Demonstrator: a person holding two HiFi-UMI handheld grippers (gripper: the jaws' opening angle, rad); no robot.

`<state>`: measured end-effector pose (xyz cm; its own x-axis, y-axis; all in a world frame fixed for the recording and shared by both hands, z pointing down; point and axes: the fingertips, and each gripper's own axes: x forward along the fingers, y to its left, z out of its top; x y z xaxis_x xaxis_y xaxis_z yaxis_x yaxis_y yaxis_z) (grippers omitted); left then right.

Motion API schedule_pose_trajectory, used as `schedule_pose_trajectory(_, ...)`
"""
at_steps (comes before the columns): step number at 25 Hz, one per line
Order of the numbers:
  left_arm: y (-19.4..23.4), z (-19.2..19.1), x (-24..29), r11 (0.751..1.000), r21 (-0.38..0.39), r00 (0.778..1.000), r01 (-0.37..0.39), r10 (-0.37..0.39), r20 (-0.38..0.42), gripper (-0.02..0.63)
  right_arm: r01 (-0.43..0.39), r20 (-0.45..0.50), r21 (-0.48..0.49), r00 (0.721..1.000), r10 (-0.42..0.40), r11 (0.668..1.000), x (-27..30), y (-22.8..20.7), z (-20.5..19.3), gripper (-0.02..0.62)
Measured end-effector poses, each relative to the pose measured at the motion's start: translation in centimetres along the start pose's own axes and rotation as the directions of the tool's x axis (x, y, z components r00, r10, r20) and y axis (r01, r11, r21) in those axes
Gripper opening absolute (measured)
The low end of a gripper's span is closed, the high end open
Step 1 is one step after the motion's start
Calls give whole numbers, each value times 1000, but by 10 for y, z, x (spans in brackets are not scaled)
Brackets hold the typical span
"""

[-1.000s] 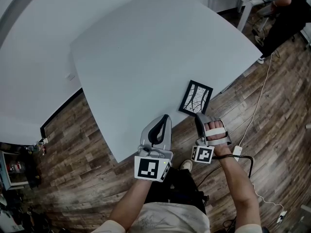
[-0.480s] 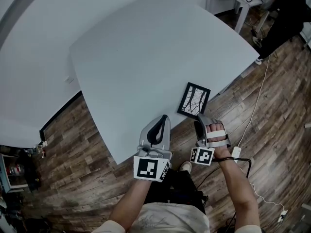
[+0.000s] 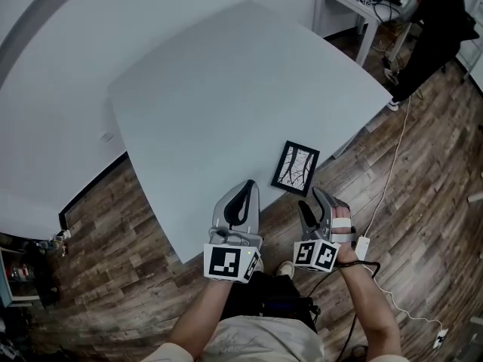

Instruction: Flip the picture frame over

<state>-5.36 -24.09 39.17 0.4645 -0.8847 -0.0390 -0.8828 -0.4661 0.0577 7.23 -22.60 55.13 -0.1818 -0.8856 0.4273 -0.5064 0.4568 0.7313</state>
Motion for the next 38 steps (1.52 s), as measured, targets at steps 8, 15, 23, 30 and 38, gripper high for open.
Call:
schedule_pose_trajectory(8, -4, 20, 2, 1000, 4, 999, 27, -27, 33, 0, 60, 39, 350, 996, -78, 935, -42, -56, 22, 276)
schedule_pose_trajectory(15, -3, 33, 0, 999, 21, 998, 41, -42, 45, 0, 80, 77, 584, 985, -153, 808, -72, -109, 33, 250)
schedule_pose_trajectory(23, -10, 45, 0, 998, 29, 998, 57, -58, 37, 0, 81, 86, 727, 974, -207, 682, -96, -141, 36, 122)
schedule_pose_trajectory(30, -19, 55, 0, 996, 40, 996, 81, -82, 32, 0, 88, 81, 815, 961, -263, 573, -116, -156, 38, 47)
schedule_pose_trajectory(38, -19, 55, -2, 995, 38, 996, 87, -88, 4, 0, 80, 71, 871, 956, -285, 485, -125, -167, 32, 26)
